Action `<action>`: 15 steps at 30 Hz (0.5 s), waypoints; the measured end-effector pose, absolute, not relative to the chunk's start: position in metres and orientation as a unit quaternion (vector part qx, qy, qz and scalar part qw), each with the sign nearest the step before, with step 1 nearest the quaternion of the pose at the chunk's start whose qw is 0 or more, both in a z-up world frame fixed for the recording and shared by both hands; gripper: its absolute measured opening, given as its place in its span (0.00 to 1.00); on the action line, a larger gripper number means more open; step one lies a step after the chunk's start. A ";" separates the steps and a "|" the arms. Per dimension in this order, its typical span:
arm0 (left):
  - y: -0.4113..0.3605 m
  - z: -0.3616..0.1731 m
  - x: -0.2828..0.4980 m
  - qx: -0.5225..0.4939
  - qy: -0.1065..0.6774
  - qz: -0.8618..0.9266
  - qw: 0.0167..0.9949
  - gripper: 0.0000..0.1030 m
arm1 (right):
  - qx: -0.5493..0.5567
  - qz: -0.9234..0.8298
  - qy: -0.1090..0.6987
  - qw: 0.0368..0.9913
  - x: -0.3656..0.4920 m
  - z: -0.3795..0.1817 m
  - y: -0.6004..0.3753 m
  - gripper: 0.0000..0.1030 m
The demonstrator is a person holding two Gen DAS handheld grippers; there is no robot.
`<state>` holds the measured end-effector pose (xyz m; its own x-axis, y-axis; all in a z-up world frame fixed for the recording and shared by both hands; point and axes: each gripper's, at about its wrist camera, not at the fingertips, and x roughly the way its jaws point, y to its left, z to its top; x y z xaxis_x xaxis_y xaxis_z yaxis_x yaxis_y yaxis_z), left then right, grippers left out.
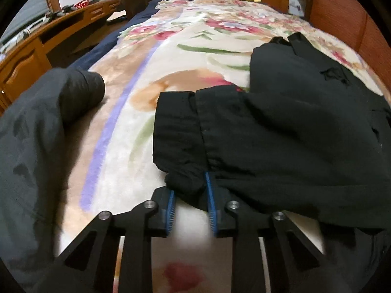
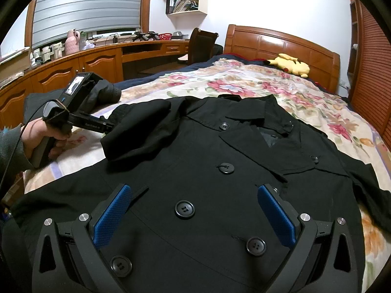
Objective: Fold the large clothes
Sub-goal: 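Grasp the folded sleeve end again with the left gripper, then lay the sleeve flat on the coat front and open the left gripper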
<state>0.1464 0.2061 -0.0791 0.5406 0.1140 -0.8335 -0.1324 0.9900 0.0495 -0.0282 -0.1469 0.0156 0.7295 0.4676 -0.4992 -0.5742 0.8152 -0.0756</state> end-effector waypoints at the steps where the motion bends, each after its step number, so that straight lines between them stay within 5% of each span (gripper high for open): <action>1: 0.202 -0.074 0.147 -0.001 0.474 0.067 0.878 0.10 | -0.113 0.282 0.235 0.923 -0.028 0.016 -0.148 1.00; 15: 0.076 0.064 0.125 0.054 0.317 -0.022 0.947 0.08 | -0.088 0.235 0.221 0.942 -0.029 0.025 -0.189 1.00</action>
